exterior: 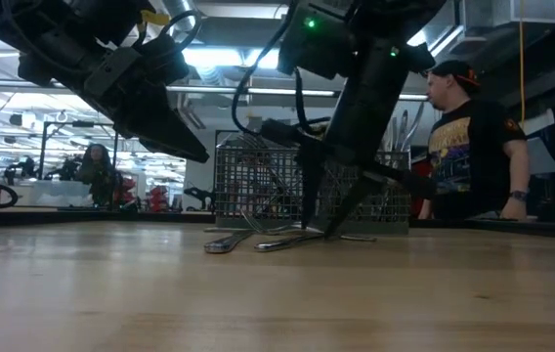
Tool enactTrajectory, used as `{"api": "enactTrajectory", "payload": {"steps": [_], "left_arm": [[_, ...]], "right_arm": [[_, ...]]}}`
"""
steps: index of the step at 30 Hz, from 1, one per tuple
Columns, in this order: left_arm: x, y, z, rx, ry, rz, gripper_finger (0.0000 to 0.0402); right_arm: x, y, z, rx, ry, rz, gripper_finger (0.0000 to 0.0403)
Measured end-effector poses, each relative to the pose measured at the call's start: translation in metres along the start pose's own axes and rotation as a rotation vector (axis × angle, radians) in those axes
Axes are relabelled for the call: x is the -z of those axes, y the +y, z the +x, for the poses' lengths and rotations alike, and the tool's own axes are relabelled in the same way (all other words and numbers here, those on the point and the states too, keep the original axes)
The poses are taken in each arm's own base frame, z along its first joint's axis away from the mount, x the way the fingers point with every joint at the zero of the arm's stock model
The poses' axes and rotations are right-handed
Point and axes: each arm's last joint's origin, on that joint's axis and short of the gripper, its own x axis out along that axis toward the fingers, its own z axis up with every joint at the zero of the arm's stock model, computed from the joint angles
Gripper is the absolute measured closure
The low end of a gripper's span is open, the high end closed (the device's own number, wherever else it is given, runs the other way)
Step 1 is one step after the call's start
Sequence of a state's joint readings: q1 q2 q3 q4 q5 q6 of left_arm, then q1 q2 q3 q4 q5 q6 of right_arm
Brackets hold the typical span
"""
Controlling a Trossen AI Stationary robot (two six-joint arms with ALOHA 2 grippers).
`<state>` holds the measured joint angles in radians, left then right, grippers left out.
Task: Sort silverware
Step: Put the knife into the silverware rack
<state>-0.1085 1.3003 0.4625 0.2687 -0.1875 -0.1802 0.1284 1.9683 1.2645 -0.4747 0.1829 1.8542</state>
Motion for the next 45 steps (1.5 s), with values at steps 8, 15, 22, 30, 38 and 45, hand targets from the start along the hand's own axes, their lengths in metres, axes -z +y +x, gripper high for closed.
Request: {"api": "enactTrajectory", "payload": {"steps": [8,15,22,30,38,45], "left_arm": [[0.001,0.0,0.0,-0.001,0.007,0.0,0.0269],[0.001,0.0,0.0,-0.001,0.006,-0.001,0.0269],[0.001,0.0,0.0,-0.001,0.006,-0.001,0.0269],[0.001,0.0,0.0,-0.001,0.006,-0.001,0.0269],[0.001,0.0,0.0,-0.002,0.009,-0.001,0.0269],[0.003,0.001,0.0,-0.005,0.029,0.004,0.0269]], "right_arm": [[0.0,-0.004,0.007,0.048,-0.011,0.029,0.0288],[-0.002,-0.005,0.008,0.058,-0.025,0.002,0.0288],[-0.005,-0.01,0.008,0.134,0.017,-0.014,0.0288],[-0.012,-0.01,0.009,0.16,0.045,-0.042,0.0318],[-0.024,-0.011,0.011,0.184,0.04,-0.106,0.037],[-0.025,-0.014,0.01,0.227,0.088,-0.195,0.0347]]}}
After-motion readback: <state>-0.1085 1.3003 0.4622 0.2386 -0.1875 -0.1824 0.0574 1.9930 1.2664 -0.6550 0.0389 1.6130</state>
